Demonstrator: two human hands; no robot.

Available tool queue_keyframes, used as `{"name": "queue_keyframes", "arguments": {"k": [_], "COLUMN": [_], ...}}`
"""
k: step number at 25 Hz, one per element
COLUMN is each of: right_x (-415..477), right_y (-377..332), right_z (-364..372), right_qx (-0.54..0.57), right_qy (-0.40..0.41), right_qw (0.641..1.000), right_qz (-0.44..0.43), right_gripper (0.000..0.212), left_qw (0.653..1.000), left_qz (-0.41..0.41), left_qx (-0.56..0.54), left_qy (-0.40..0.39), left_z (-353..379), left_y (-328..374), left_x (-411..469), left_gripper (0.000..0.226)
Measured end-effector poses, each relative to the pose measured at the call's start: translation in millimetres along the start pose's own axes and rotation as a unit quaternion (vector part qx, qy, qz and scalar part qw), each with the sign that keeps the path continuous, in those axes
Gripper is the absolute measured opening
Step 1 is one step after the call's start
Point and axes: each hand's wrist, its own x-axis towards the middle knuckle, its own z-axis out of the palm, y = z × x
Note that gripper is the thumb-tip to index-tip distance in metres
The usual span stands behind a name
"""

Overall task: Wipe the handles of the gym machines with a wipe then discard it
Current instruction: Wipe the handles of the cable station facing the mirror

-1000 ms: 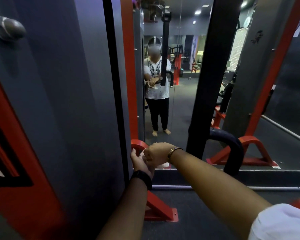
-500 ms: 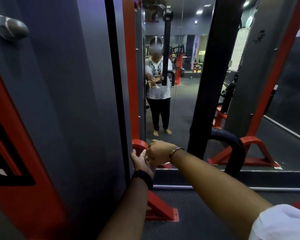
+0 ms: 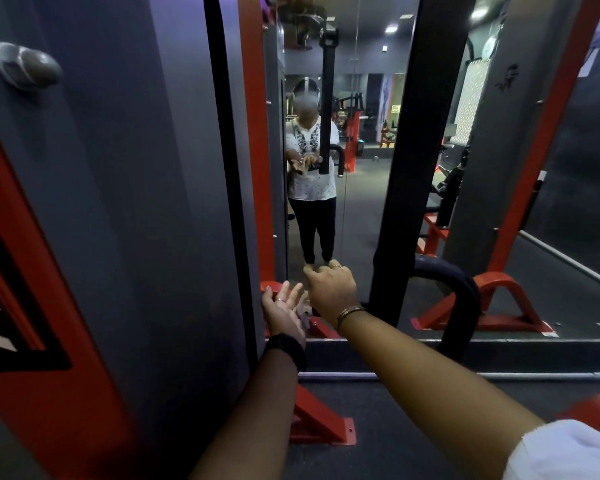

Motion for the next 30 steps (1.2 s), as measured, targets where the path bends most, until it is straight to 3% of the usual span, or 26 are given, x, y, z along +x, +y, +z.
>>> {"name": "queue_keyframes", "arguments": {"k": [3,7,8,9,11,13,14,17,22,25,27,30], "right_x": [-21.2,-53.2,-60.1,-65.2,-78.4,-92.7,-100.0,-111.0,-92.9,-102.5,-96.5,-64.5], "right_y": [-4.0,-5.8,-2.8,1.6,6.3,9.3,12.8,20.1,-6.0,-7.8,-12.0,-18.2], "right_z": [1.2,-1.4,-0.4,2.7,9.8,15.6,17.3,7.0,-7.2,-2.1,-20.7,-35.4], "right_qx": [0.014,0.078,0.056,0.016,-0.057,-0.023,0.007,0.015,-0.105,-0.086,-0.118,-0.040], "right_qy": [0.000,0.069,0.086,0.112,0.157,0.198,0.225,0.274,0.081,0.082,0.043,-0.059], "right_qw": [0.999,0.994,0.993,0.989,0.975,0.965,0.958,0.945,0.989,0.990,0.992,0.992], "right_qz": [0.034,-0.016,-0.053,-0.094,-0.149,-0.171,-0.179,-0.180,-0.069,-0.078,-0.012,0.105], "right_gripper": [0.036,0.018,0.016,0.018,0.029,0.030,0.027,0.022,0.042,0.035,0.024,0.023], "left_qw": [0.999,0.983,0.959,0.908,0.775,0.694,0.670,0.652,0.628,0.619,0.605,0.601], "left_qz": [0.009,0.073,0.136,0.220,0.360,0.415,0.426,0.436,0.424,0.417,0.414,0.396], "left_qx": [0.043,0.162,0.247,0.353,0.511,0.573,0.591,0.609,0.638,0.648,0.662,0.674], "left_qy": [-0.028,-0.035,-0.041,-0.053,-0.094,-0.132,-0.142,-0.118,-0.140,-0.150,-0.157,-0.165], "left_z": [13.8,19.2,13.7,5.0,-12.8,-19.7,-22.1,-25.6,-24.6,-28.4,-29.4,-33.4], "left_y": [-4.6,-15.5,-17.7,-18.8,-22.8,-24.0,-24.4,-19.7,-23.1,-20.9,-18.0,-17.8], "left_x": [-3.1,-12.5,-16.4,-19.9,-24.8,-30.7,-33.1,-36.6,-42.1,-42.1,-42.0,-45.5], "left_gripper": [0.064,0.049,0.044,0.041,0.047,0.055,0.058,0.063,0.069,0.071,0.071,0.059]}}
